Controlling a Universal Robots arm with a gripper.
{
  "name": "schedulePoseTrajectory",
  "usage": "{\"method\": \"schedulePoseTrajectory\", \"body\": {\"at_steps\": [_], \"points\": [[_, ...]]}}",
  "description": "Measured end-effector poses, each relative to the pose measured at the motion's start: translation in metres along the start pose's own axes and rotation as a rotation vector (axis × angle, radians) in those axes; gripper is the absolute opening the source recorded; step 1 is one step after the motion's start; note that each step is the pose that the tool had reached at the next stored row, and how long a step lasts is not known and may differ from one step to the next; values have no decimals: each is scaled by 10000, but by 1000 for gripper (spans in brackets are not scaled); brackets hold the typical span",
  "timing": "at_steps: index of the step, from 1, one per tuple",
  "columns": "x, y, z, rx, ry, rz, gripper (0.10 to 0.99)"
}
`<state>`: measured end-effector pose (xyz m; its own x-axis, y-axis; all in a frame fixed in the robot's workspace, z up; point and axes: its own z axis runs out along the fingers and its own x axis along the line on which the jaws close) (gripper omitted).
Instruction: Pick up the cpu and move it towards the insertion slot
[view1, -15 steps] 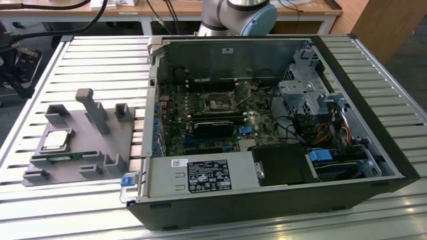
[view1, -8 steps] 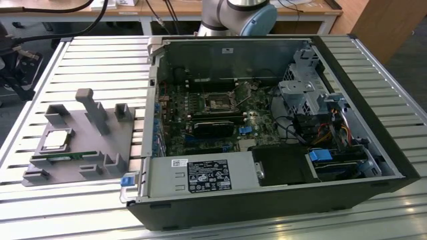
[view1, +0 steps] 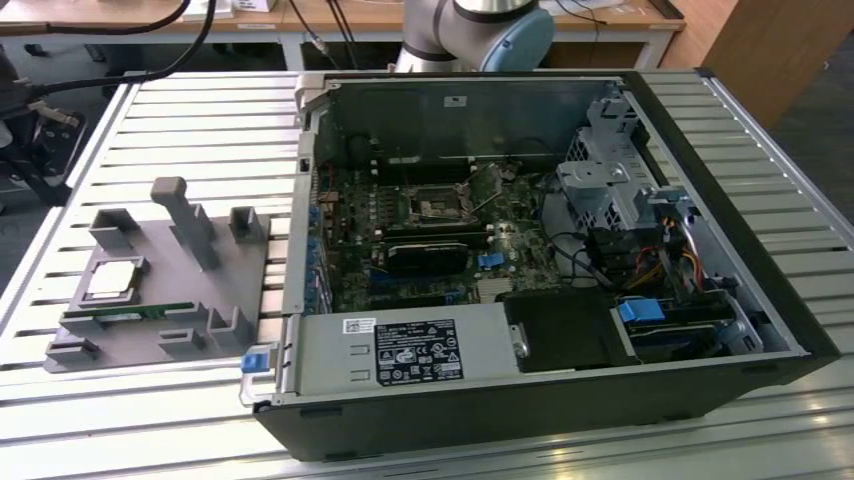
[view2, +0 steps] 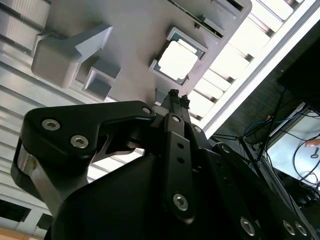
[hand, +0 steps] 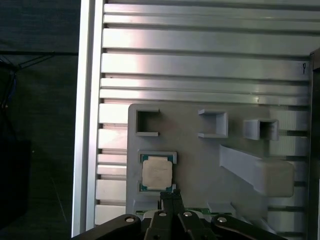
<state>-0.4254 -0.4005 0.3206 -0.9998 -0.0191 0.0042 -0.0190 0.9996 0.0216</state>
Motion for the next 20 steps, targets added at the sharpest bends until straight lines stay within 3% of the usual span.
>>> {"method": "schedulePoseTrajectory", "body": {"at_steps": [20], "points": [[42,-7,167,7,2,1,106]]}}
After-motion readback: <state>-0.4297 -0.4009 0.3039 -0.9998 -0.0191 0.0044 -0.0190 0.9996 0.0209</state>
